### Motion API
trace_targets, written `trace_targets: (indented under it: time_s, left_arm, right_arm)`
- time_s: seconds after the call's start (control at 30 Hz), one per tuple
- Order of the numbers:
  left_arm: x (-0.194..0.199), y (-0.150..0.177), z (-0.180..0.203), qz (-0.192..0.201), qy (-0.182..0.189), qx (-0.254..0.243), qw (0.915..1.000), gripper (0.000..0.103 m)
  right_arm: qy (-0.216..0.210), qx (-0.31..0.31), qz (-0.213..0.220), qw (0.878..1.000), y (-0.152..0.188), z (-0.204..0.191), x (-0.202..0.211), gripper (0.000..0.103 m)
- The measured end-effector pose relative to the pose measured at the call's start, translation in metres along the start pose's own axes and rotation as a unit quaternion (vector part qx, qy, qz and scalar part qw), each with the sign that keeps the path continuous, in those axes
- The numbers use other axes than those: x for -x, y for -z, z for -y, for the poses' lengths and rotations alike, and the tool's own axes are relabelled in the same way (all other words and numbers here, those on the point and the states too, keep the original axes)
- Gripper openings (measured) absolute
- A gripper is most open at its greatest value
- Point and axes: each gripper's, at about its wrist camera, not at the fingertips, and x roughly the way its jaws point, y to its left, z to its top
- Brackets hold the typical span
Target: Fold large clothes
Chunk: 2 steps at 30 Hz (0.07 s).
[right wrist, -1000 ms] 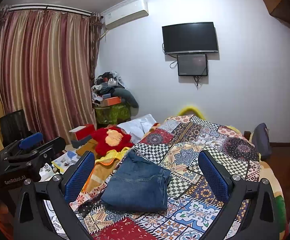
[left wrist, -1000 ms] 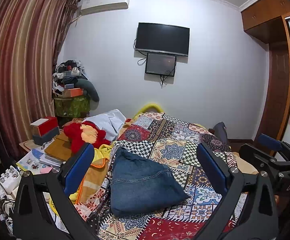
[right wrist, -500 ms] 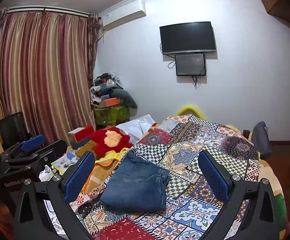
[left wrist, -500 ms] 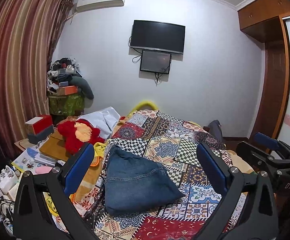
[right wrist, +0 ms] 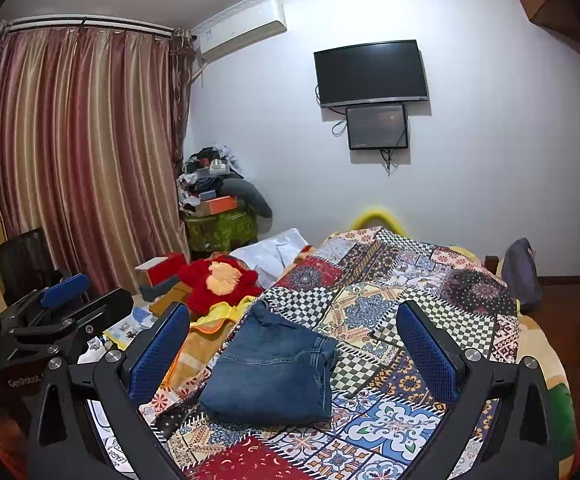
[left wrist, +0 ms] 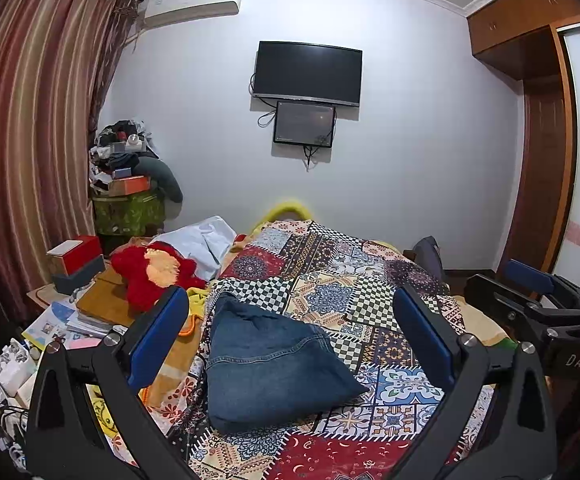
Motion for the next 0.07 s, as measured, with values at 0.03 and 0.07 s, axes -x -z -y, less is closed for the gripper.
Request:
trace_targets:
  time_s: [0.03,0.07]
  left_arm:
    - [-0.0005,0.0,-0.0001,-0.001,0.0,0.0,1.0,0.103]
    - [-0.0006,0.0002,-0.0001,-0.001,0.0,0.001,1.0,0.103]
  right_arm:
    - [0.0,0.0,0.0,1.0,-0.0001,0.0001,0.0,0.103]
    - [0.0,0.0,0.0,1.0,-0.0001,0.0002,-0.0001,0.103]
